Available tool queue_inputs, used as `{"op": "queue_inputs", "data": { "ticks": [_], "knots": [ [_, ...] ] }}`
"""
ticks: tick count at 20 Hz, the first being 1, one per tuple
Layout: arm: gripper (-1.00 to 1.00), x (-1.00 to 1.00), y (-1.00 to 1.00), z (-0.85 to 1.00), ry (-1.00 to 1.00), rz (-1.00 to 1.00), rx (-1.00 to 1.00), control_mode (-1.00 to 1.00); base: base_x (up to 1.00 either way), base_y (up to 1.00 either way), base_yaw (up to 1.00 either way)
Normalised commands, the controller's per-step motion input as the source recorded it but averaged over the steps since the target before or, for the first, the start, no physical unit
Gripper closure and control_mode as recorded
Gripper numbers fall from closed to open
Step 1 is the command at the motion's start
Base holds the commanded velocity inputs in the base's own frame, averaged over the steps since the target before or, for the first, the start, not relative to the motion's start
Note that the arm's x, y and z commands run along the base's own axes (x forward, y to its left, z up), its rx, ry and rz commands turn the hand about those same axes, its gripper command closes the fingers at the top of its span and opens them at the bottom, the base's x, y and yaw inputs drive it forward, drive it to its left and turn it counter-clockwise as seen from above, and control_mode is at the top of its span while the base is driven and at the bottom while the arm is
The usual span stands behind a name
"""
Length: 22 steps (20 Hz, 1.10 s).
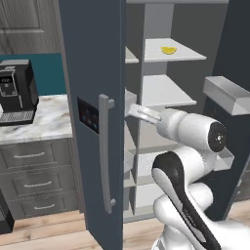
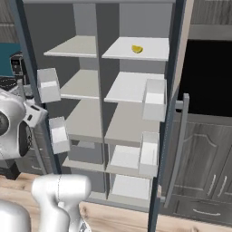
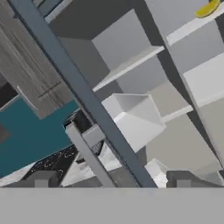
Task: There is a bowl on the dining counter. Grab a lemon wedge from the fridge and place it in the bowl. Then get the liquor bottle and glass cup from the cabinet and place them next to the bowl.
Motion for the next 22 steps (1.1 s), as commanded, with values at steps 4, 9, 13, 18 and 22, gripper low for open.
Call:
{"op": "queue_inputs", "data": {
  "ticks": [4, 9, 13, 18, 22],
  "knots": [
    [-1.0, -0.1, -0.72, 0.54, 0.21, 0.04, 0.53, -1.0, 0.0, 0.0, 0.0],
    [-1.0, 0.37, -0.61, 0.34, 0.29, 0.08, 0.46, -1.0, 0.0, 0.0, 0.0],
    [-1.0, 0.77, -0.24, 0.08, 0.27, 0.11, 0.36, -1.0, 0.0, 0.0, 0.0],
    [-1.0, 0.95, 0.01, 0.01, 0.21, 0.13, 0.23, -1.0, 0.0, 0.0, 0.0],
    [-1.0, 0.96, 0.21, 0.08, 0.2, 0.1, 0.13, -1.0, 0.0, 0.0, 0.0]
  ]
}}
